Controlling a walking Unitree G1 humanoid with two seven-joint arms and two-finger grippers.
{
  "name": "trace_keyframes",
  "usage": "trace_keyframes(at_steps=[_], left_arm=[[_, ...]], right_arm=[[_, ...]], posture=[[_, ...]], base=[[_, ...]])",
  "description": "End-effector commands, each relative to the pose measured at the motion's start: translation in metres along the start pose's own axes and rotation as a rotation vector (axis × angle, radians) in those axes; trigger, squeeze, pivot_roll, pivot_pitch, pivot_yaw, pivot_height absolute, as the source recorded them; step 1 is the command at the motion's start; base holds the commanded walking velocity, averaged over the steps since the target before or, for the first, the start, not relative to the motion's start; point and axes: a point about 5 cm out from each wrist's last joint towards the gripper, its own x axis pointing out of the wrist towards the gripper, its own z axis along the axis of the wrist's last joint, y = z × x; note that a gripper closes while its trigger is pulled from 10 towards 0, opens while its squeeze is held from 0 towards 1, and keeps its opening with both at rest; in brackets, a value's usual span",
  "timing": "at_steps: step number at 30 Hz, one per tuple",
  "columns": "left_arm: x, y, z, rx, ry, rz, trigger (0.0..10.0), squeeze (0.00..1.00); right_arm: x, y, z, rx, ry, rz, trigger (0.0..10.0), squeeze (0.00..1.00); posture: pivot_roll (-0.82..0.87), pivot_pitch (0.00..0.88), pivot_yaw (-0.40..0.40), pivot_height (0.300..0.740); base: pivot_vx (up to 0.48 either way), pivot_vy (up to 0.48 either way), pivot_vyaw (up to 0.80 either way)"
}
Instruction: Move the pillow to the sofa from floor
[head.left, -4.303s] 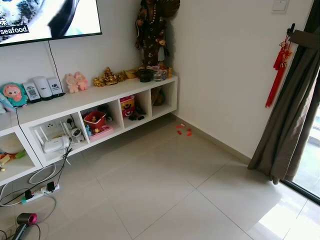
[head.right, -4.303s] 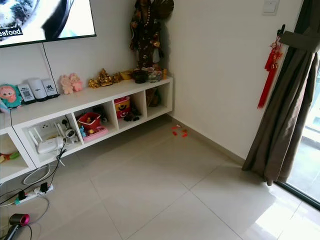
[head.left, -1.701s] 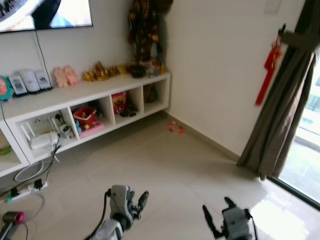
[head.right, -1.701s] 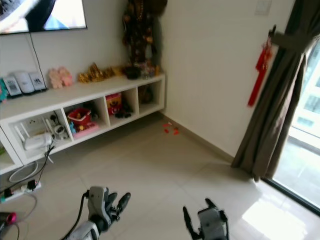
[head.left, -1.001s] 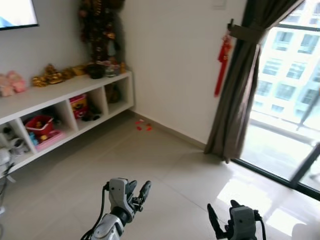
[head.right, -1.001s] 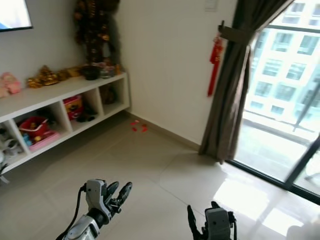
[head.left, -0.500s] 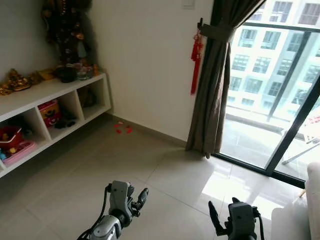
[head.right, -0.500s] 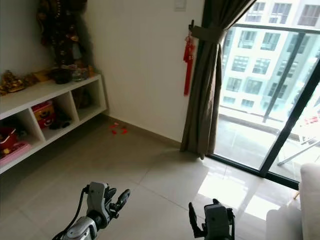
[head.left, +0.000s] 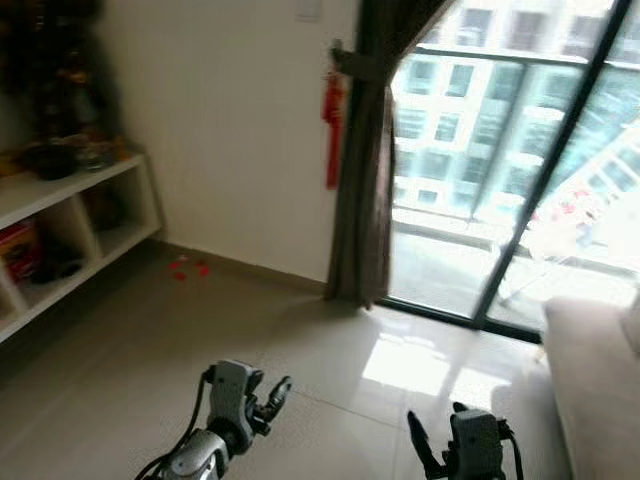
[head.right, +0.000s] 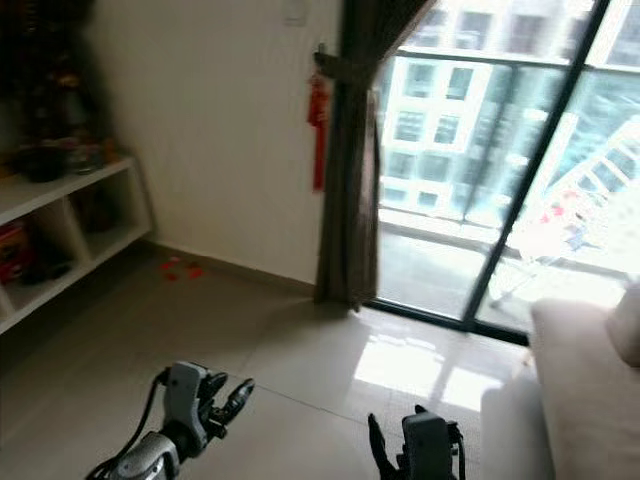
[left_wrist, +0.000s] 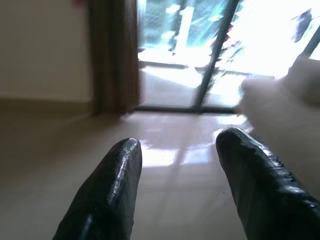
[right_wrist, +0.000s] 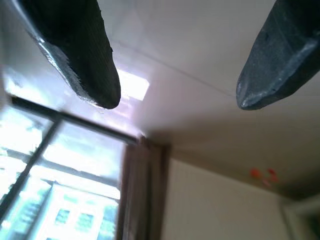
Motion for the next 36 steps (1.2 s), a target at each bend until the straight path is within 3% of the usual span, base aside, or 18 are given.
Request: trace_keyframes(at_steps=[1,17,24,36], left_arm=[[-0.0098,0.0081,-0.0102,-0.011,0.034,0.023,10.0,0.0],[-0.0089,0.0074,-0.0117,-0.043,0.041,0.024,10.0,0.0],[-0.0075,0.0042,-0.0111,0.03,0.036,0.017,10.0,0.0],[-0.0043,0.0012,-0.0073,0.056,0.01,-0.001,10.0,0.0]], right_arm=[[0.0019,0.0051,0.0018,0.014,-0.014,0.016,10.0,0.0],[0.0021,0.0049,-0.0036,0.017,0.0,0.004,10.0,0.0],[0.0035,0.0044,-0.0029,0.013,-0.003,0.001,10.0,0.0],[0.0039,0.0034,-0.0027,0.009,-0.003,-0.006,10.0,0.0]], posture=[[-0.02,0.0,0.03,0.74],[-0.02,0.0,0.03,0.74],[-0.02,0.0,0.025,0.74],[-0.03,0.0,0.024,0.74]], base=[[0.0,0.0,-0.69],[0.0,0.0,-0.69],[0.0,0.0,-0.7],[0.0,0.0,-0.69]])
